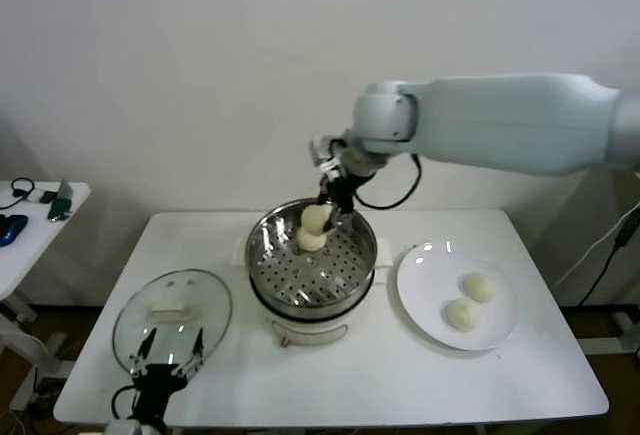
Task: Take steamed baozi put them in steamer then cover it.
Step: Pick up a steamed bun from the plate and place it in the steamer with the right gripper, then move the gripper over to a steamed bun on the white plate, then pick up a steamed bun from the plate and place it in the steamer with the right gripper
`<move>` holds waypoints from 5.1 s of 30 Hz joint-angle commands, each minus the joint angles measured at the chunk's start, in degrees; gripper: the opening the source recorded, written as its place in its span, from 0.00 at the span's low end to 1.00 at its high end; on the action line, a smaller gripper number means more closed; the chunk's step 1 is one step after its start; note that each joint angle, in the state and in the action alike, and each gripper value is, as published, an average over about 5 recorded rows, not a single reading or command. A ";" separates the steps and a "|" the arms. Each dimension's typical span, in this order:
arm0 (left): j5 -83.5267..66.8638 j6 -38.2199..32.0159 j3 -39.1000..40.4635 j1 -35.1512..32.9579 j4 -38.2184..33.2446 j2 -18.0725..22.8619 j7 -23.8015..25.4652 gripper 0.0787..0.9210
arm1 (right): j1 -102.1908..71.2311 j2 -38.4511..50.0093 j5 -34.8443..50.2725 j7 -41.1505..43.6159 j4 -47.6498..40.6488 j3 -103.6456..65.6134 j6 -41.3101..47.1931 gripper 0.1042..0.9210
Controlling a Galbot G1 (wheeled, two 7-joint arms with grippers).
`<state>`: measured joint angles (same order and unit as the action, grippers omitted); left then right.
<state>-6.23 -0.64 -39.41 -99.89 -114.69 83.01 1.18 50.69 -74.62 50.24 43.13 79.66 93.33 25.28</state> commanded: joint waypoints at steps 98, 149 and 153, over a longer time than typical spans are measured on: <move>1.42 0.60 0.73 0.17 0.49 -0.28 0.32 0.88 | -27.73 35.36 -32.47 5.11 -2.77 -6.36 -6.92 0.60; 0.92 0.62 -0.53 0.56 0.62 -0.27 0.00 0.88 | -8.66 -4.26 -52.44 6.81 6.59 1.66 -40.04 0.58; 0.99 0.54 -0.51 0.52 0.53 -0.20 -0.04 0.88 | -9.70 -4.97 -53.17 6.46 4.27 1.35 -40.21 0.58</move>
<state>-5.29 -0.05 -39.92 -99.33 -114.09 82.76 1.17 46.18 -76.33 0.61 50.57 88.56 94.33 -13.99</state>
